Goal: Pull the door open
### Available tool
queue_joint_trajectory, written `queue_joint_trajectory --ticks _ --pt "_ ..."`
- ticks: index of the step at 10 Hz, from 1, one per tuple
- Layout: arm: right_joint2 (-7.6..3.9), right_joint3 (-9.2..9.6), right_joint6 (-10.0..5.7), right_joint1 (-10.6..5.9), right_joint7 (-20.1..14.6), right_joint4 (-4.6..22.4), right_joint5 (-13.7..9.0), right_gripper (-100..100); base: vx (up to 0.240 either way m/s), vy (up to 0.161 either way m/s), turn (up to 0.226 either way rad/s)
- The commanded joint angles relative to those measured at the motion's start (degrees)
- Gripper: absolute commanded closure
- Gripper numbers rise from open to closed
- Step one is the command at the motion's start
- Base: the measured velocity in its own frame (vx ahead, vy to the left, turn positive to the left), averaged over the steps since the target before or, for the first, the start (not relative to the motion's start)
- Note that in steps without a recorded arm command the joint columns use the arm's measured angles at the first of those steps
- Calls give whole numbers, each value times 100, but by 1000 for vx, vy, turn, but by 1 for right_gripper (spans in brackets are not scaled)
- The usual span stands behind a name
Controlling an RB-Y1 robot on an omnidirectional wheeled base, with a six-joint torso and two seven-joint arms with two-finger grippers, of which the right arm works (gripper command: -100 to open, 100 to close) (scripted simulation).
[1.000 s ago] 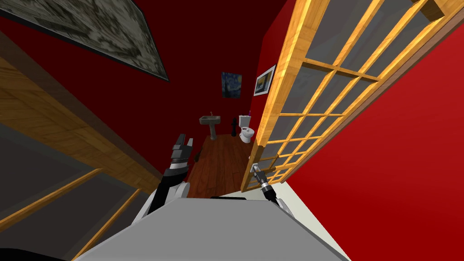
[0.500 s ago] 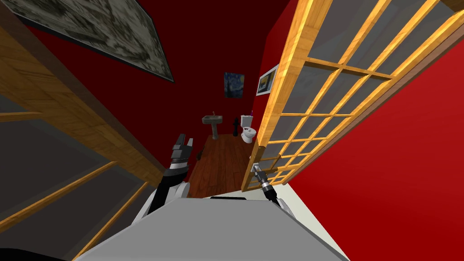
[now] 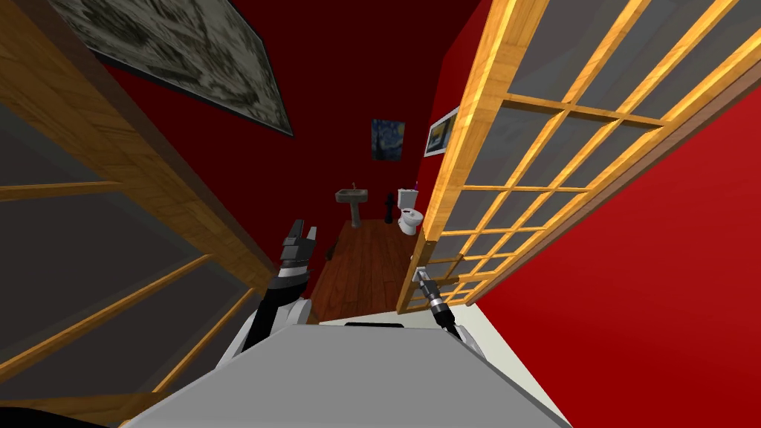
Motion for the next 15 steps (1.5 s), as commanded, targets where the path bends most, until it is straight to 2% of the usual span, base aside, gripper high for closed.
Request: queue_joint_trajectory --ticks 1,7,8,11,14,15 --pt "33 72 -4 21 -246 2 -80 100 -47 -11 113" --pt "-15 203 35 25 -1178 -7 -503 100 -50 -17 93" --pt "-15 203 35 25 -1221 -7 -503 100 -29 -7 43" --pt "-42 279 59 28 -1747 -13 -749 100 -43 -19 97" --pt "-52 307 67 29 -2027 -15 -838 100 -28 -15 91" --pt "-62 334 75 29 -2216 -17 -927 100 -24 -7 66"
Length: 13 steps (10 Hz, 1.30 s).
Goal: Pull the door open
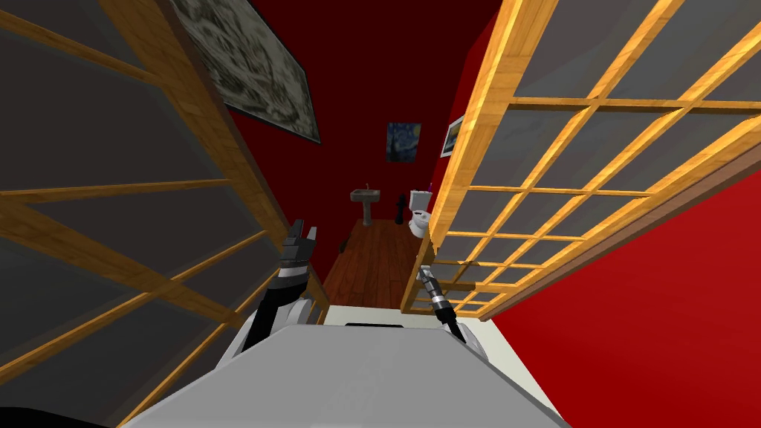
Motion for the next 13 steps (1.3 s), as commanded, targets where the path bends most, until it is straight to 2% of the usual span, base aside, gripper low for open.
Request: queue_joint_trajectory --ticks 1,2,3,8,9,10,12,13 --pt "108 5 46 32 -174 173 -88 100 -20 -4 26" --pt "98 33 54 33 -373 171 -177 100 -25 -4 61" --pt "98 33 54 33 -391 171 -177 100 -20 -17 27" --pt "66 121 81 36 -1030 164 -462 100 -39 -12 30" --pt "66 121 81 36 -1072 164 -462 100 -40 -19 20" --pt "55 151 91 37 -1292 162 -560 100 -40 -17 53" --pt "55 151 91 37 -1303 162 -560 100 -15 -10 34" --pt "44 181 100 38 -1534 159 -658 100 -22 -8 49"
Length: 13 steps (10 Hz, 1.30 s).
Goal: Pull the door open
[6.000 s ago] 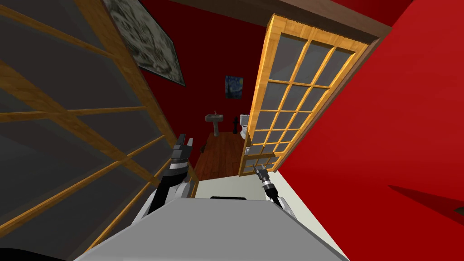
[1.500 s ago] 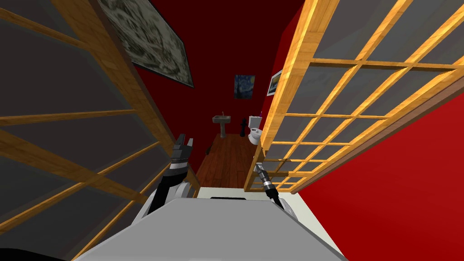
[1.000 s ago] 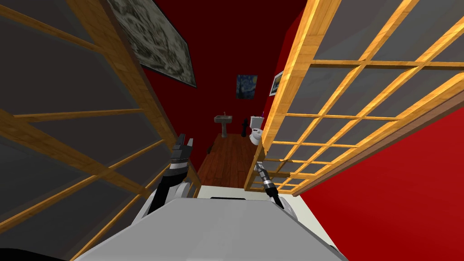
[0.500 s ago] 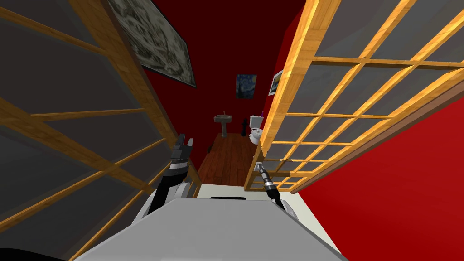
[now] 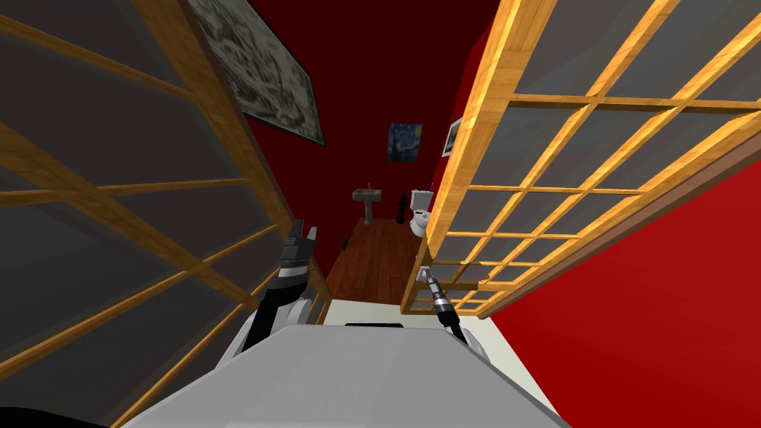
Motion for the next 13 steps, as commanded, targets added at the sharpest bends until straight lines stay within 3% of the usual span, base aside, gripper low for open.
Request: queue_joint_trajectory --ticks 1,7,10,12,13 --pt "80 143 -23 -34 -286 31 -101 100 -51 -18 107" --pt "46 239 7 -32 -1078 23 -412 100 -31 -18 50" --pt "46 239 7 -32 -1088 23 -412 100 -15 -5 20" --pt "23 303 27 -30 -1466 19 -621 100 -34 -16 90" --pt "23 303 27 -30 -1561 19 -621 100 -34 -21 33"
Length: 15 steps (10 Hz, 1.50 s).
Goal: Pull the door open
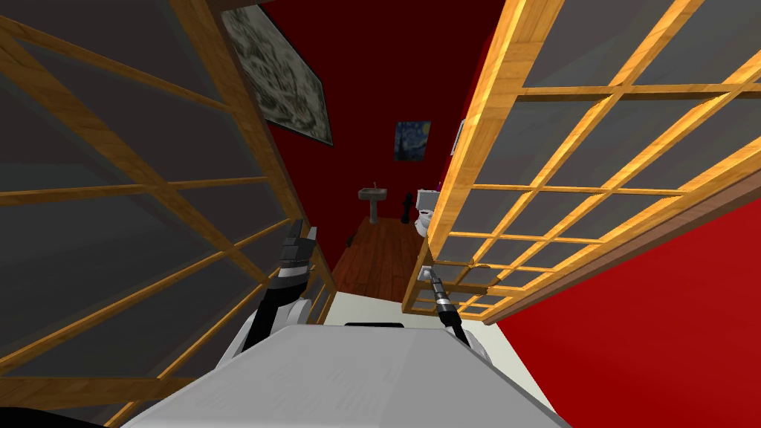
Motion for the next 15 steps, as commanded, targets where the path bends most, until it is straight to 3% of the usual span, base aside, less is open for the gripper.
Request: queue_joint_trajectory --ticks 1,3,4,9,11,15 --pt "99 146 -81 -88 -286 109 -76 100 -46 -13 84" --pt "99 146 -81 -88 -330 109 -76 100 -24 -16 13" --pt "87 179 -70 -88 -568 106 -183 100 -28 -10 42" --pt "64 245 -49 -86 -1044 101 -398 100 -30 -17 57" --pt "40 311 -29 -84 -1415 96 -612 100 -46 -15 79" --pt "17 377 -7 -83 -1960 91 -827 100 -36 -14 60"
